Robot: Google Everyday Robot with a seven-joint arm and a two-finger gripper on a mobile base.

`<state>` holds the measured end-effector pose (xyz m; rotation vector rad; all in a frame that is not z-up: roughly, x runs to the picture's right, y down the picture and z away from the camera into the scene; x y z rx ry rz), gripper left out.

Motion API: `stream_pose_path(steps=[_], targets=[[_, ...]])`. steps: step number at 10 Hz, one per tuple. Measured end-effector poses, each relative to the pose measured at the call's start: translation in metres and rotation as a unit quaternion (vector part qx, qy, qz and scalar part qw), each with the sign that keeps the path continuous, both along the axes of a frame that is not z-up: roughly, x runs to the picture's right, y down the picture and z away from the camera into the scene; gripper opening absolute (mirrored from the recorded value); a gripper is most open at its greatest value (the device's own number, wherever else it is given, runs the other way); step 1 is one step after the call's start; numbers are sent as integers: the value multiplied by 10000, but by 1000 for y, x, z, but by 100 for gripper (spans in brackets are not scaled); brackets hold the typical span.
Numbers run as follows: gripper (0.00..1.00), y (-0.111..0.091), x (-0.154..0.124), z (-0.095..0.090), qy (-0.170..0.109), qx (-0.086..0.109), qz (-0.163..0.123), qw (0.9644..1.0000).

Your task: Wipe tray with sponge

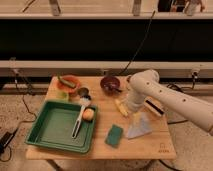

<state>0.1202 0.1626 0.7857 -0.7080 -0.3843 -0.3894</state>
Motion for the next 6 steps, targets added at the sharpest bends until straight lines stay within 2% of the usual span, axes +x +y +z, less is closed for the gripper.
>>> stream_pose_path(steps=[6], targets=[[80,41,-21,3,-472,-169,-342,9982]])
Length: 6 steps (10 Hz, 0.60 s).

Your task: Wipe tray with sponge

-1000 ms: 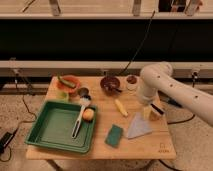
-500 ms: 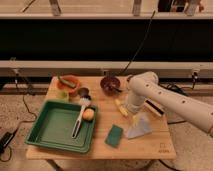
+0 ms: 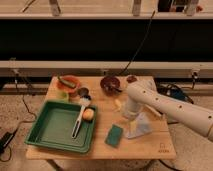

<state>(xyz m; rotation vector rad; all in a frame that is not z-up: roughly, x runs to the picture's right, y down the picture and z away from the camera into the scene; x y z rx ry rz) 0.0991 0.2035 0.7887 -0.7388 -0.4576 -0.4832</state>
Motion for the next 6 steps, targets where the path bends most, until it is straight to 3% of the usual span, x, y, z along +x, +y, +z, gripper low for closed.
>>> stream_pose_path(steps=[6], targets=[[80,35,-14,16,-302,-246,-299,9988]])
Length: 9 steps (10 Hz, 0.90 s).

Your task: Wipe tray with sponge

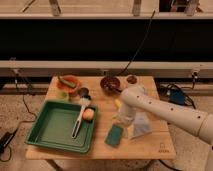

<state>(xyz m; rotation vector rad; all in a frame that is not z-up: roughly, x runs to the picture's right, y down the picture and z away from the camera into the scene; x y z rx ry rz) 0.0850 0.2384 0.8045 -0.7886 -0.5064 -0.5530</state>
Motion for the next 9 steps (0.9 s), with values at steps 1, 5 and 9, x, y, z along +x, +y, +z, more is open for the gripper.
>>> stream_pose_path(steps=[1,5,9], targets=[[80,3,-1,0,-41,-4,-4,10000],[80,10,-5,1,-129,54,30,9999],[55,15,-7,3,-153,60,5,9999]])
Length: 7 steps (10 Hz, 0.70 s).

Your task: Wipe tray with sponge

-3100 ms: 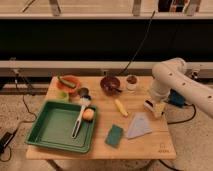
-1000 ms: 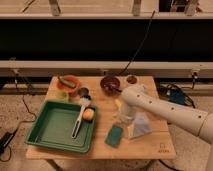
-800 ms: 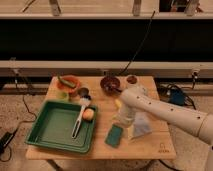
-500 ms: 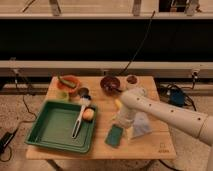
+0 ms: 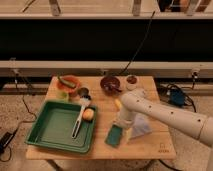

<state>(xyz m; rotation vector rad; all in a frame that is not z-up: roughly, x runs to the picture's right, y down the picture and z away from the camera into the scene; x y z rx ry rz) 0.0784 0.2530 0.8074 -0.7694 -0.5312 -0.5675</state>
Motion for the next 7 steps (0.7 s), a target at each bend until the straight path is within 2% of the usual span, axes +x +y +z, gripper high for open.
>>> stream_pose_path(steps=[3,5,6,7], targets=[[27,-1,-1,-2,-21,-23,18,10000],[7,-13,-4,-13,-44,13,17,10000],[1,-23,-6,-20,-37,31,-45,10000],[0,-33,-9,-23,-36,70,-124,9999]])
